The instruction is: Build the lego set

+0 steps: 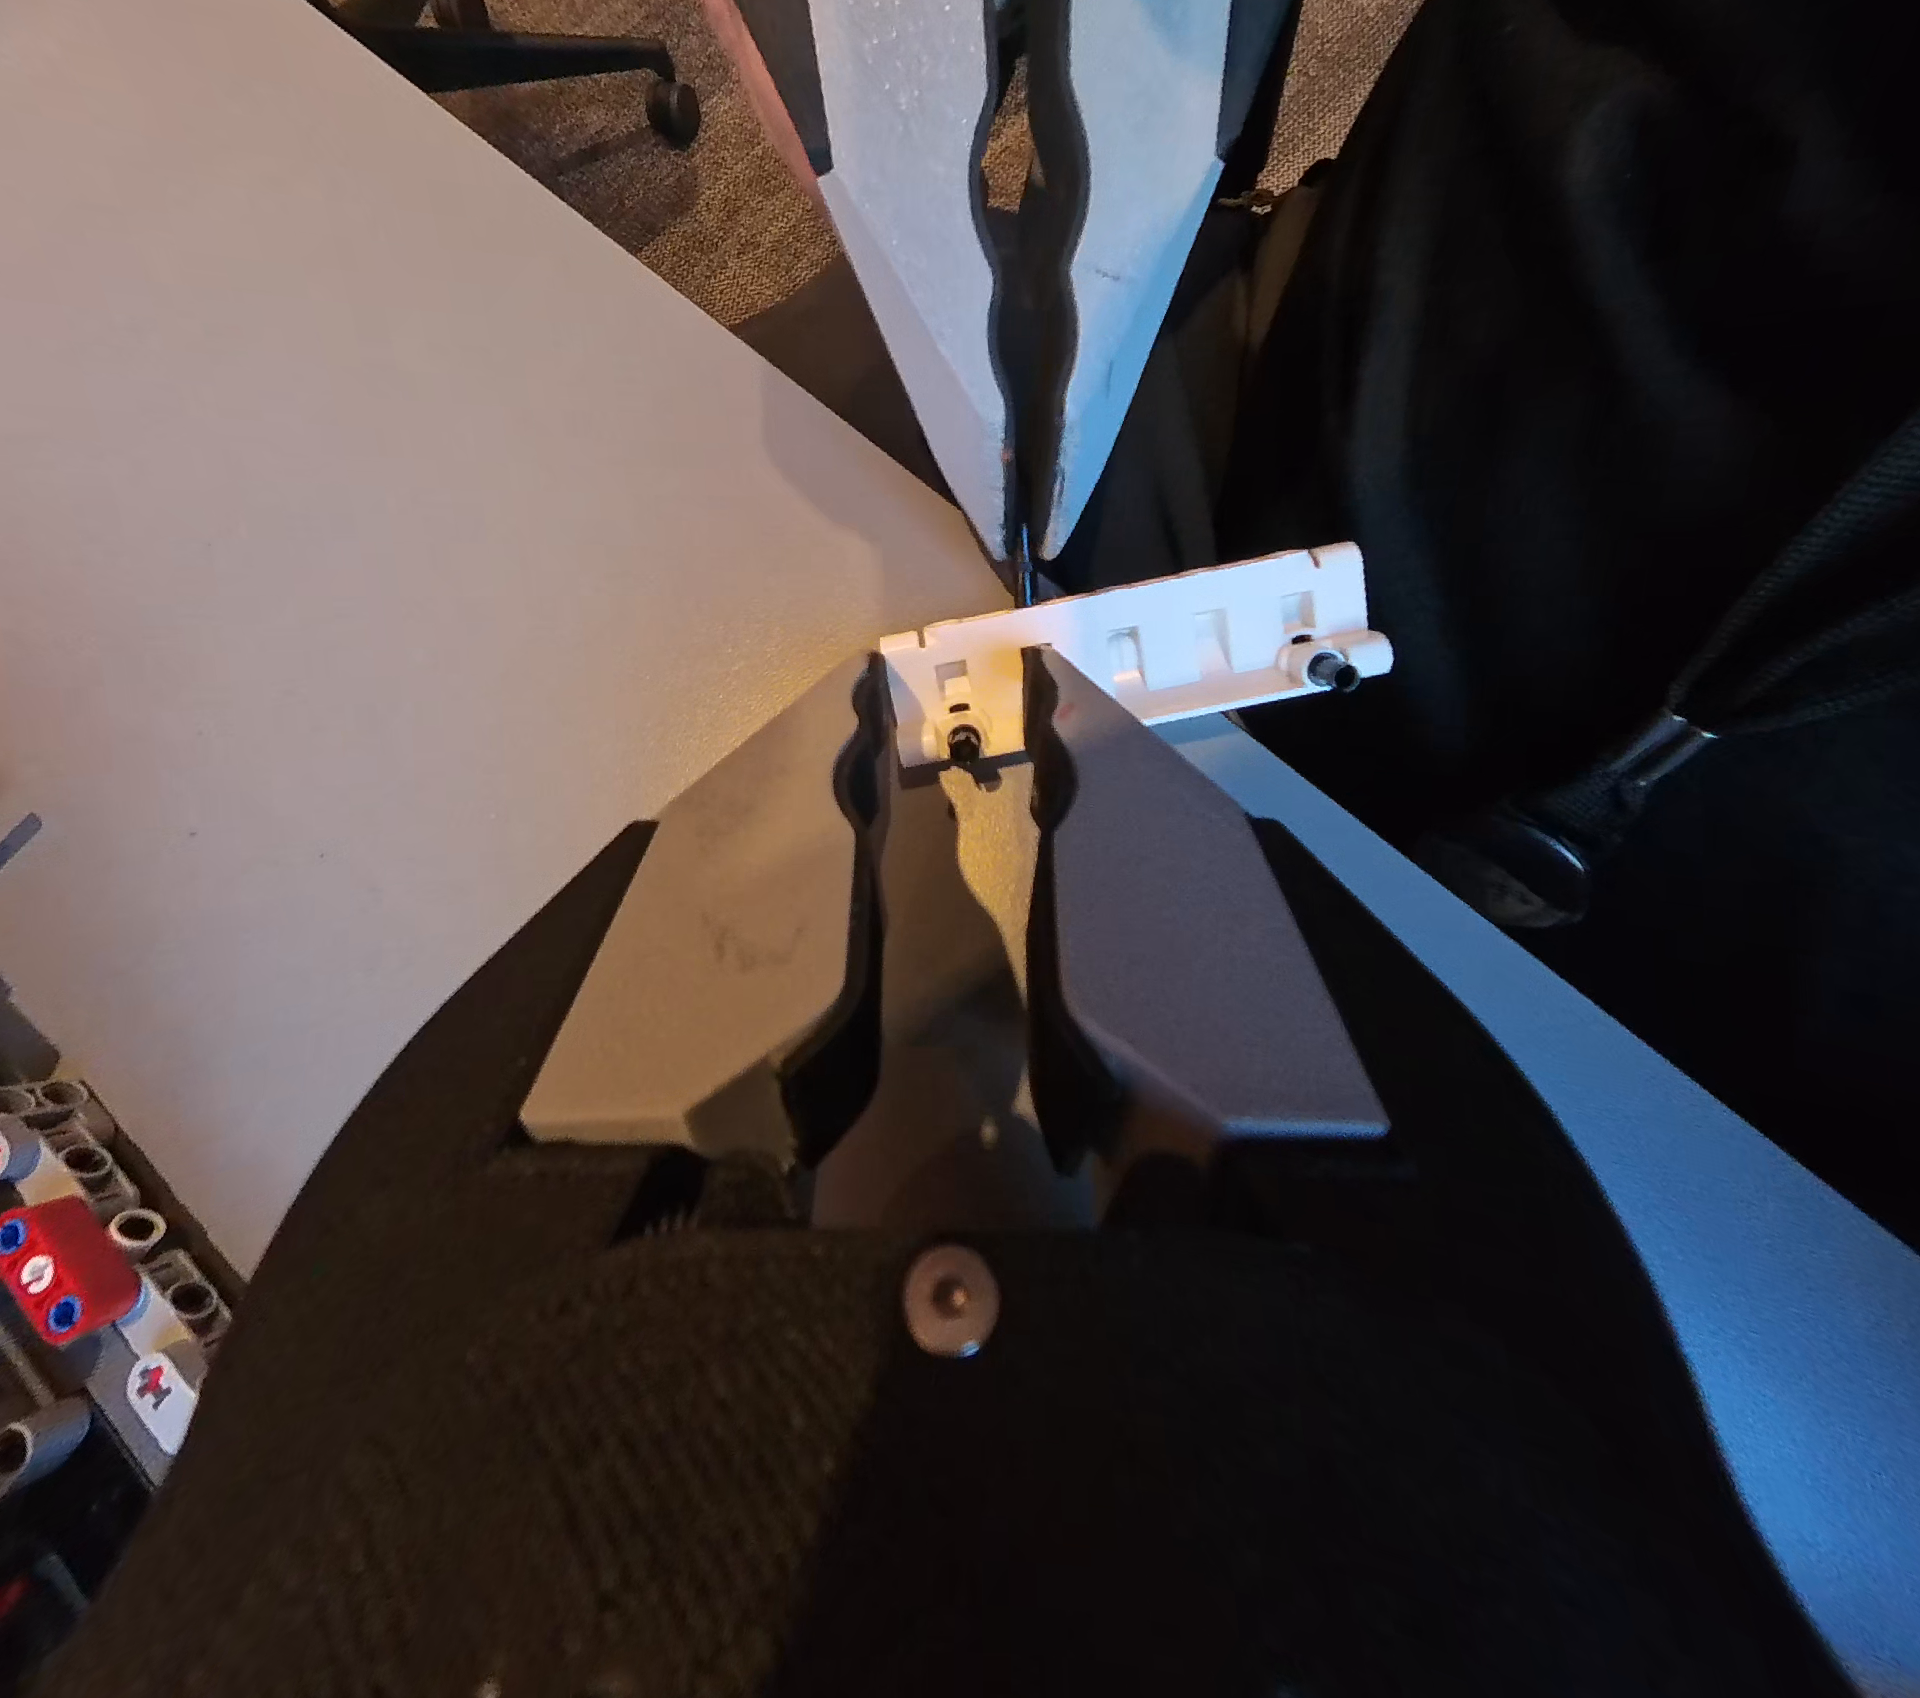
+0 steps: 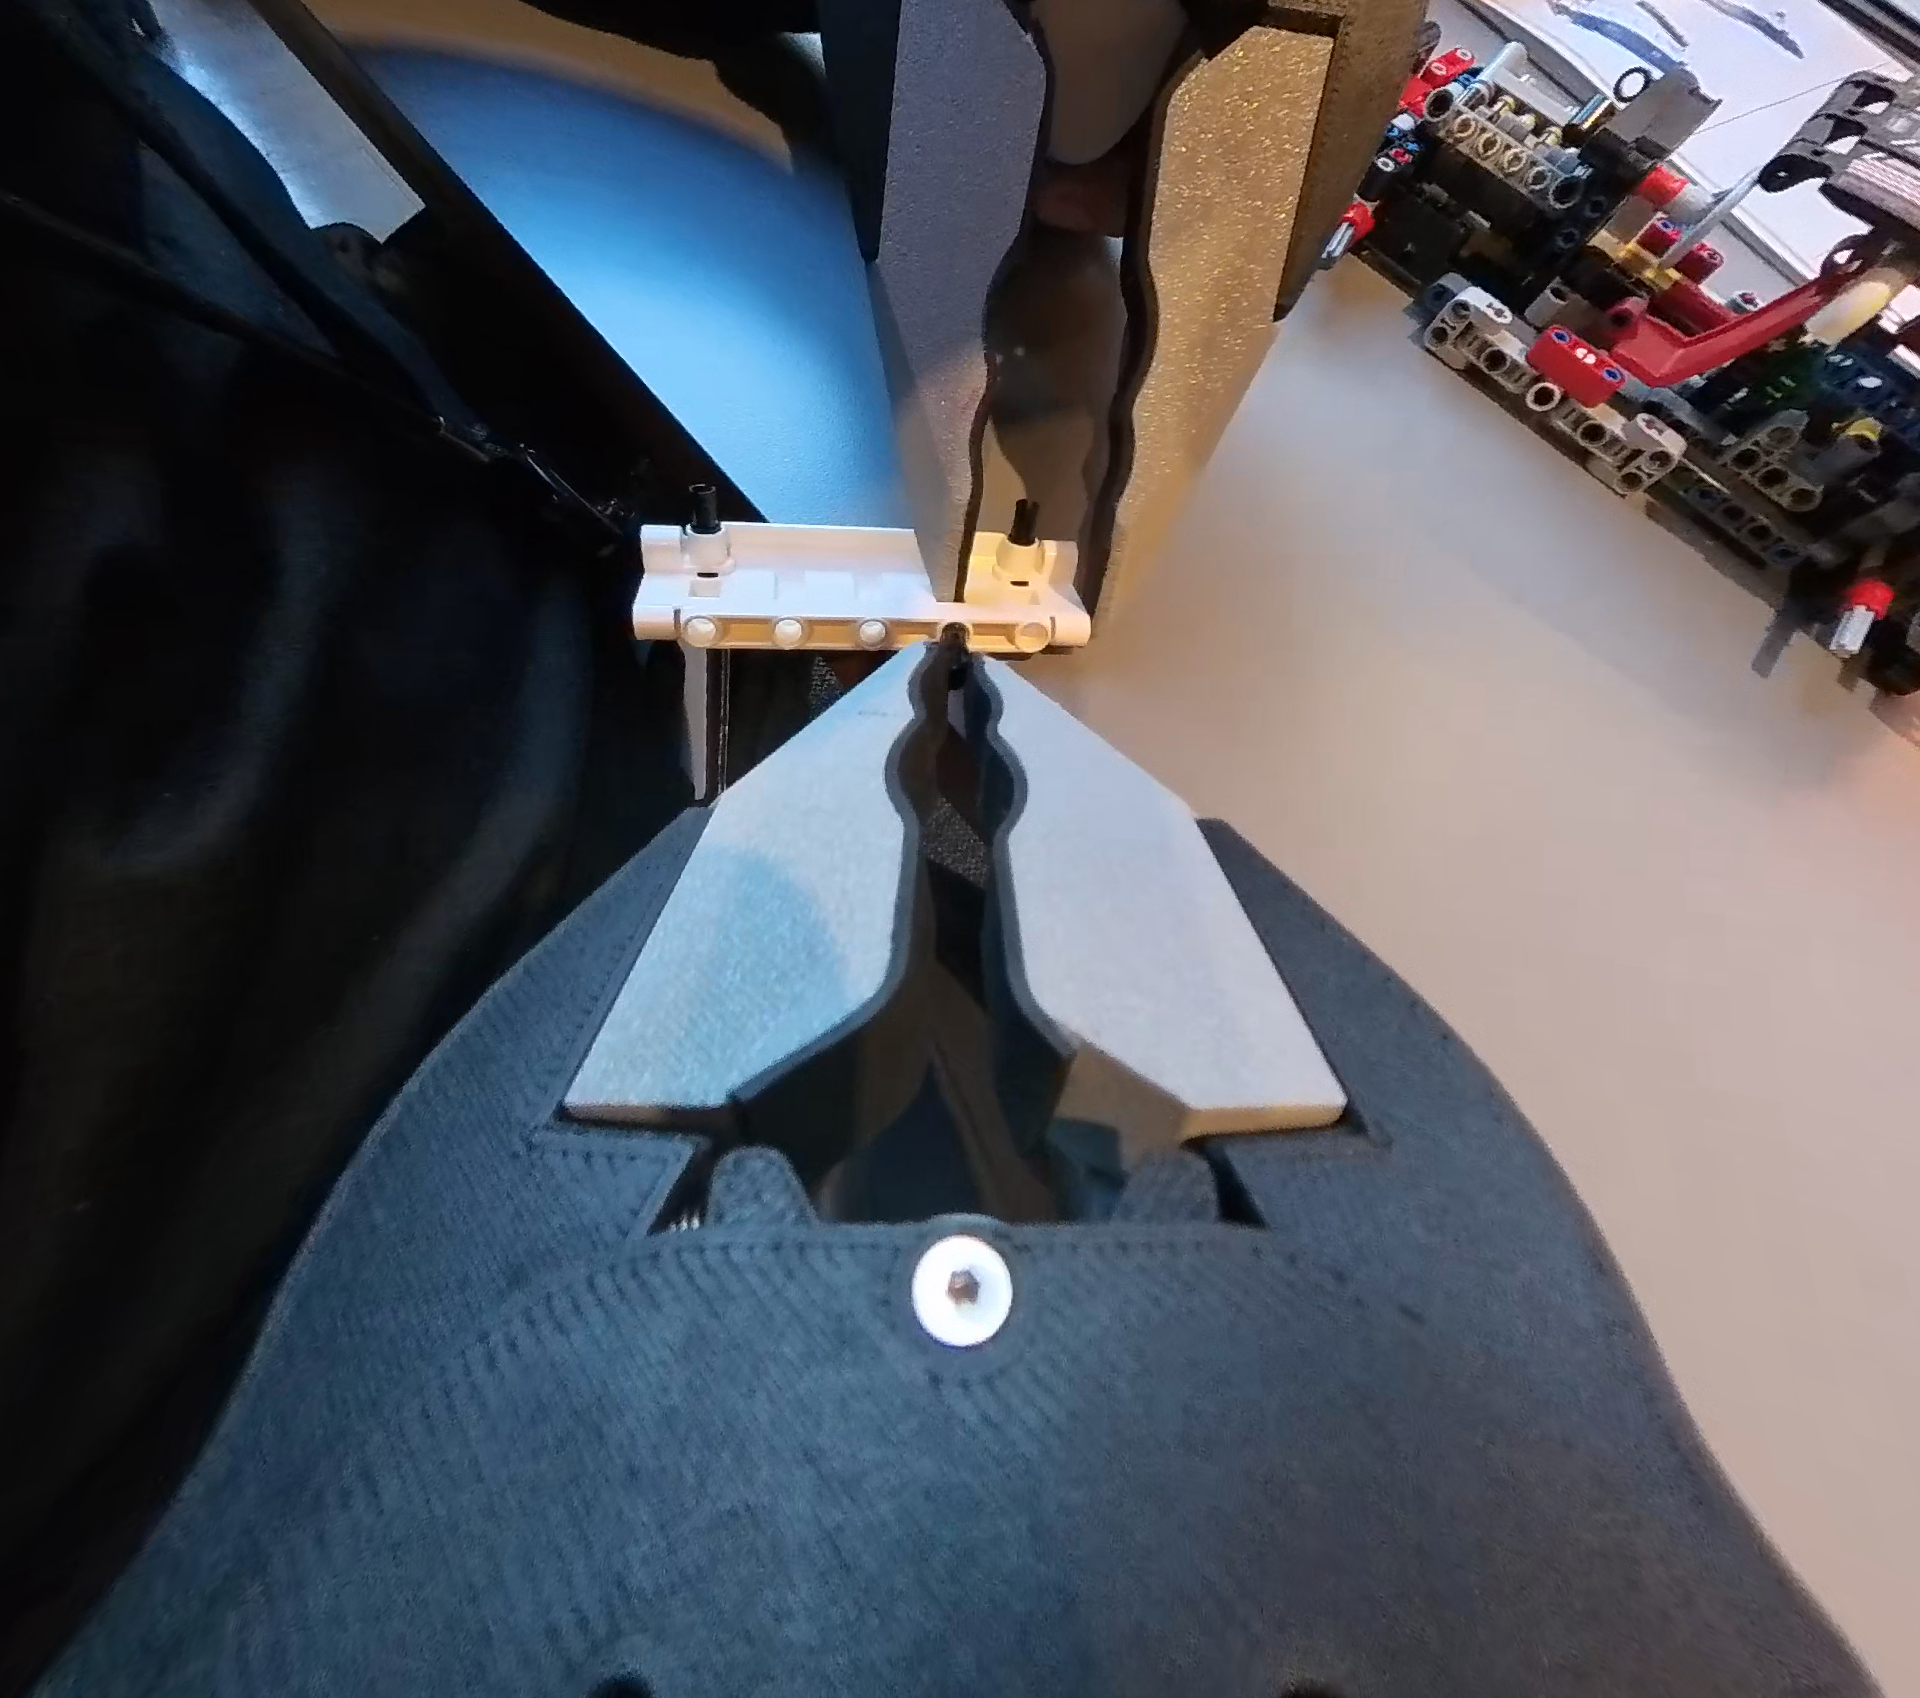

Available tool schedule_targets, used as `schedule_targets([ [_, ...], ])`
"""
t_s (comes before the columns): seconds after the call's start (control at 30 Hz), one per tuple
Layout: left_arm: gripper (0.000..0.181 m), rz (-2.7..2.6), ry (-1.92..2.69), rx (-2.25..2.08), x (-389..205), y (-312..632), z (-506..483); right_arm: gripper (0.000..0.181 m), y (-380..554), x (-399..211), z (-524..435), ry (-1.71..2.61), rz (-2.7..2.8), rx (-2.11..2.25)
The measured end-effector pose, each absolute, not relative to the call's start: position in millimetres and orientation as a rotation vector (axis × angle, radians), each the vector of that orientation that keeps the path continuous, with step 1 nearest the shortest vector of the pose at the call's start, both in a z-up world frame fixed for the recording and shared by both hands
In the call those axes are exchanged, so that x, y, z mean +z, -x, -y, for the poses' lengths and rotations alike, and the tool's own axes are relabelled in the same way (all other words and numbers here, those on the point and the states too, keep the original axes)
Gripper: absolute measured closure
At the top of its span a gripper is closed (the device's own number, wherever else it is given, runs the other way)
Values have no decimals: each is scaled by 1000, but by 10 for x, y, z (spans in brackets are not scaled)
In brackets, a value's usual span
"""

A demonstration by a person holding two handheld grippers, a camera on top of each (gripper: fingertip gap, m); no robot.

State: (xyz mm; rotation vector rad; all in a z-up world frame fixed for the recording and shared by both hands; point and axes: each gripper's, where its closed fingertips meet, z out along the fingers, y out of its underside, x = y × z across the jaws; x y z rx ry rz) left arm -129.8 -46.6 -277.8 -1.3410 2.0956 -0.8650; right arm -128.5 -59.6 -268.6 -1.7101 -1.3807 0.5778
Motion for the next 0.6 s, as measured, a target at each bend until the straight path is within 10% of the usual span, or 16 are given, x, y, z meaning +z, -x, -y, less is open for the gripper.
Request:
schedule_targets([
  [0.6, 158, -2108, 1337, -880, -2780, 1300, 493, 181, 1290, -2695, 620, 1626, 1478, 622],
])
